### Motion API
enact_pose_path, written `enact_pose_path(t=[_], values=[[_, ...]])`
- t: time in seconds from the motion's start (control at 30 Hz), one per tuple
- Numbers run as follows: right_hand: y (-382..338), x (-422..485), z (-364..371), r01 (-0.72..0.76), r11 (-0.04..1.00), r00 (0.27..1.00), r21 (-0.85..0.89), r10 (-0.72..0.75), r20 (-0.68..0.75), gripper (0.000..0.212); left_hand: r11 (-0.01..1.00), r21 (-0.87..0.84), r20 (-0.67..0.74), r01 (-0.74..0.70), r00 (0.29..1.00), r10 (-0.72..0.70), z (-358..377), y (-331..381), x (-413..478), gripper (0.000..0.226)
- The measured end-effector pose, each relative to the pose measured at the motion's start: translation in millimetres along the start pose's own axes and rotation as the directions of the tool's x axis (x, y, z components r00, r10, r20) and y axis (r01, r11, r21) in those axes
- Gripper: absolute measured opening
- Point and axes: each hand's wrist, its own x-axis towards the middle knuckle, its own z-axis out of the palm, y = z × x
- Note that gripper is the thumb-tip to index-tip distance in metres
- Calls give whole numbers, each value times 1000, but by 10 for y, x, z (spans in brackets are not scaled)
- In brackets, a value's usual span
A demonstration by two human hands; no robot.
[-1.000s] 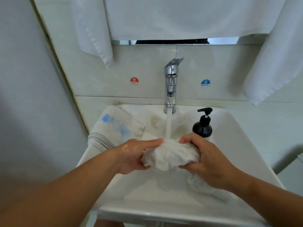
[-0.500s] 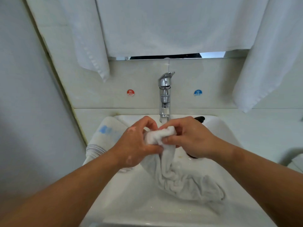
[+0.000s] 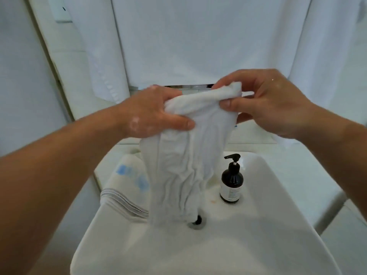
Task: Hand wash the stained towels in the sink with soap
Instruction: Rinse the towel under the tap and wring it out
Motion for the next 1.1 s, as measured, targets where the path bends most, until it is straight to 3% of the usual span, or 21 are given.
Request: enact_pose_path(t=[0.17,0.27,0.37,0.53,0.6,0.67,0.77,0.83,0.9,1.0,1.03,1.1], values=[[49,16,-133,-6,1000,997,-23,4,-82,44,990,138,175,19,984,-43,-261,38,84,26],[204,-20,-117,-66,994,992,-88,56,-117,44,979,202,130,9,991,-36,-132,-36,84,24],[302,-83,-122,-97,986,989,-136,80,-126,24,961,276,8,-28,1000,27,50,-105,81,25],[336,-258,-44,-71,996,980,-50,60,-191,14,970,240,-43,-44,998,56,262,-15,-37,22],[396,-434,63,-120,993,985,-14,118,-127,7,981,192,26,-24,999,19,409,-47,-200,18],[496,-668,175,-241,969,969,62,243,-34,8,996,81,187,45,980,-60,603,-172,-417,13],[677,-1000,449,-514,843,857,160,499,130,11,958,-157,454,241,879,-147,943,-406,-729,12],[871,-1107,652,-645,758,761,93,628,163,3,889,-199,527,412,810,-257,1237,-562,-825,11],[1160,-1139,806,-699,712,705,-64,701,107,8,843,-114,495,525,766,-410,1528,-715,-811,21],[1438,-1101,906,-504,623,720,-598,686,107,28,908,240,359,343,838,-412,1827,-915,-776,49],[1466,-1119,929,-394,583,729,-710,669,145,44,924,295,363,242,866,-343,1873,-939,-806,58],[1400,-1198,970,-214,627,719,-749,620,314,75,962,261,498,80,843,-205,1882,-890,-895,69]])
